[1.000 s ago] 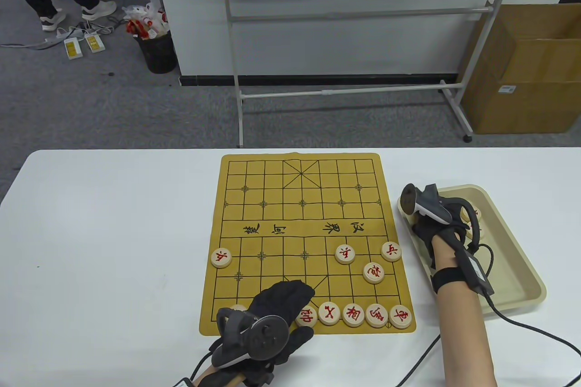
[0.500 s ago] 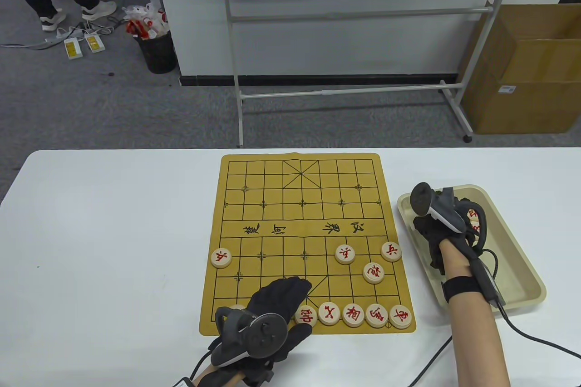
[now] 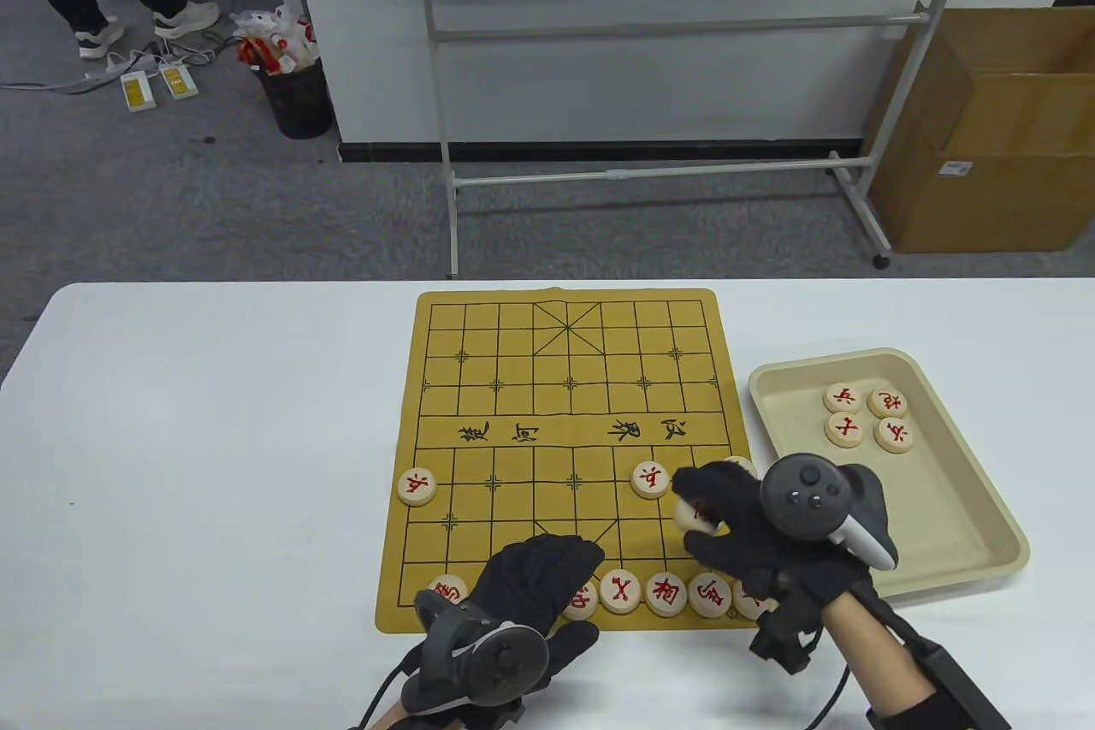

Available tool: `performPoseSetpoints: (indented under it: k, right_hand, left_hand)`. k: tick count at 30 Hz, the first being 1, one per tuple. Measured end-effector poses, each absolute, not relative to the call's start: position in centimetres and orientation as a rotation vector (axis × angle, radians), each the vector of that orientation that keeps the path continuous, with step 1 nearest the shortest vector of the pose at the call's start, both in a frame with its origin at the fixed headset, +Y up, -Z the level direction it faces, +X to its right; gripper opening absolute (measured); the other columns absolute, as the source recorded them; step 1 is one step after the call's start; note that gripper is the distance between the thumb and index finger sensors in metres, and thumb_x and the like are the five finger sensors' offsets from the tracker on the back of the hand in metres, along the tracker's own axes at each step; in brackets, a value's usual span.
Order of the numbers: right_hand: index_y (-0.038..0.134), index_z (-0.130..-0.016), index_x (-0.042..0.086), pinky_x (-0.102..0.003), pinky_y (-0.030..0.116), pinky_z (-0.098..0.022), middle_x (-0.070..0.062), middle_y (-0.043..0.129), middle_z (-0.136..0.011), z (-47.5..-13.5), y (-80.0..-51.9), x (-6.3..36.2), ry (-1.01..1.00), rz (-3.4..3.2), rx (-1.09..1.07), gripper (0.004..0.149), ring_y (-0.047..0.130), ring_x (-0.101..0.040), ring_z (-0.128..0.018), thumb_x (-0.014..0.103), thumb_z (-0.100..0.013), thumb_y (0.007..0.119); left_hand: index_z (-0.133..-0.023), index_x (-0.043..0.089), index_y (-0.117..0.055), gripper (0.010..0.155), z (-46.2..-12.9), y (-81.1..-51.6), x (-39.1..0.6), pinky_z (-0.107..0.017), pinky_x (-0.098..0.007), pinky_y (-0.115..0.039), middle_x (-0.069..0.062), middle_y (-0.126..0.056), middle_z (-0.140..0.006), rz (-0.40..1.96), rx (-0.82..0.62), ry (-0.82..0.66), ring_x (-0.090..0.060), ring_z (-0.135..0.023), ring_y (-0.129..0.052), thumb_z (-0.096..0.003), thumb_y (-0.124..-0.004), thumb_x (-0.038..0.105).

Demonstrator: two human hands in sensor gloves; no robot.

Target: Set up Chinese chess pieces

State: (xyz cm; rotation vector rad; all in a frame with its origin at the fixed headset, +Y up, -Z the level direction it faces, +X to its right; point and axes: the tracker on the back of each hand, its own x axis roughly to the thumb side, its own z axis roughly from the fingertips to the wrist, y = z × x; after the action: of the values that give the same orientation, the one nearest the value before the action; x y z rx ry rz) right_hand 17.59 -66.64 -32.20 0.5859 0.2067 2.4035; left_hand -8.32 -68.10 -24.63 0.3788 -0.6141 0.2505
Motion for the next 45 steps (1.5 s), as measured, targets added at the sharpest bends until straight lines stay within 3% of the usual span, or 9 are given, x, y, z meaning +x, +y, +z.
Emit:
performPoseSetpoints:
  k: [3, 7, 11, 14, 20, 26, 34, 39, 45]
  right_hand:
    - [0.056, -0.11, 0.01, -0.061, 0.064, -0.071, -0.017, 0.075, -0.104, -30.4, -67.8, 15.7, 0.286, 2.34, 0.696, 0.082, 0.092, -0.033, -0.082, 0.044, -0.043, 0.088]
    - [0.053, -0.111, 0.008, -0.061, 0.064, -0.071, -0.018, 0.076, -0.103, -29.3, -69.1, 14.7, 0.403, 2.205, 0.749, 0.084, 0.093, -0.034, -0.081, 0.044, -0.043, 0.088]
    - [0.054, -0.11, 0.006, -0.06, 0.065, -0.07, -0.018, 0.077, -0.102, -28.5, -69.7, 14.1, 0.459, 2.138, 0.79, 0.085, 0.093, -0.035, -0.079, 0.044, -0.043, 0.088]
    - [0.055, -0.11, 0.006, -0.06, 0.066, -0.07, -0.019, 0.078, -0.101, -28.2, -70.0, 13.8, 0.448, 2.14, 0.793, 0.084, 0.093, -0.034, -0.078, 0.045, -0.043, 0.087]
    - [0.05, -0.111, 0.007, -0.062, 0.061, -0.071, -0.021, 0.069, -0.107, -27.4, -69.1, 13.8, 0.211, 2.238, 0.783, 0.083, 0.086, -0.039, -0.088, 0.045, -0.045, 0.083]
    - [0.052, -0.111, 0.008, -0.063, 0.06, -0.071, -0.02, 0.07, -0.107, -26.7, -68.1, 14.7, 0.007, 2.373, 0.753, 0.08, 0.086, -0.04, -0.088, 0.046, -0.046, 0.08]
    - [0.053, -0.111, 0.008, -0.063, 0.061, -0.071, -0.02, 0.072, -0.106, -26.3, -67.6, 14.8, -0.054, 2.413, 0.771, 0.079, 0.087, -0.04, -0.086, 0.046, -0.046, 0.079]
    - [0.054, -0.111, 0.009, -0.063, 0.06, -0.071, -0.02, 0.072, -0.106, -26.2, -67.5, 15.0, -0.059, 2.408, 0.766, 0.078, 0.088, -0.039, -0.086, 0.046, -0.047, 0.079]
    - [0.055, -0.111, 0.009, -0.063, 0.06, -0.071, -0.02, 0.073, -0.105, -26.2, -67.5, 15.2, -0.064, 2.402, 0.752, 0.077, 0.088, -0.039, -0.086, 0.046, -0.047, 0.078]
  left_hand:
    - [-0.105, 0.03, -0.048, 0.08, -23.7, -67.9, -7.7, -0.074, -0.052, -0.069, 0.002, -0.067, -0.106, 0.14, 0.486, -0.651, -0.023, -0.098, -0.075, -0.0357, -0.079, 0.053]
    - [-0.102, 0.034, -0.055, 0.073, -23.2, -68.1, -7.1, -0.073, -0.05, -0.071, 0.005, -0.07, -0.102, 0.17, 0.482, -0.7, -0.021, -0.095, -0.078, -0.0353, -0.08, 0.052]
    - [-0.087, 0.044, -0.074, 0.052, -23.1, -68.2, -6.8, -0.071, -0.048, -0.074, 0.009, -0.077, -0.096, 0.194, 0.502, -0.734, -0.017, -0.09, -0.084, -0.0351, -0.08, 0.05]
    - [-0.081, 0.043, -0.081, 0.049, -23.1, -67.9, -7.0, -0.069, -0.048, -0.079, 0.013, -0.084, -0.09, 0.186, 0.519, -0.754, -0.013, -0.085, -0.09, -0.0319, -0.083, 0.051]
    - [-0.081, 0.038, -0.082, 0.05, -23.4, -65.4, -8.5, -0.07, -0.052, -0.078, 0.013, -0.085, -0.091, 0.129, 0.582, -0.712, -0.015, -0.088, -0.091, -0.033, -0.082, 0.05]
    - [-0.081, 0.036, -0.079, 0.051, -25.9, -62.9, -12.9, -0.065, -0.048, -0.086, 0.006, -0.096, -0.088, -0.131, 0.482, -0.564, -0.02, -0.084, -0.101, -0.0323, -0.084, 0.049]
    - [-0.078, 0.034, -0.08, 0.051, -28.9, -69.6, -19.0, -0.062, -0.045, -0.089, 0.009, -0.099, -0.082, -0.472, 0.224, -0.44, -0.016, -0.077, -0.106, -0.0305, -0.086, 0.05]
    - [-0.077, 0.032, -0.08, 0.051, -29.5, -72.8, -20.0, -0.062, -0.045, -0.089, 0.008, -0.098, -0.084, -0.498, 0.17, -0.437, -0.018, -0.079, -0.104, -0.03, -0.086, 0.051]
    - [-0.076, 0.033, -0.079, 0.052, -29.6, -74.1, -19.9, -0.061, -0.043, -0.09, 0.008, -0.098, -0.084, -0.501, 0.163, -0.45, -0.018, -0.079, -0.105, -0.0282, -0.087, 0.052]
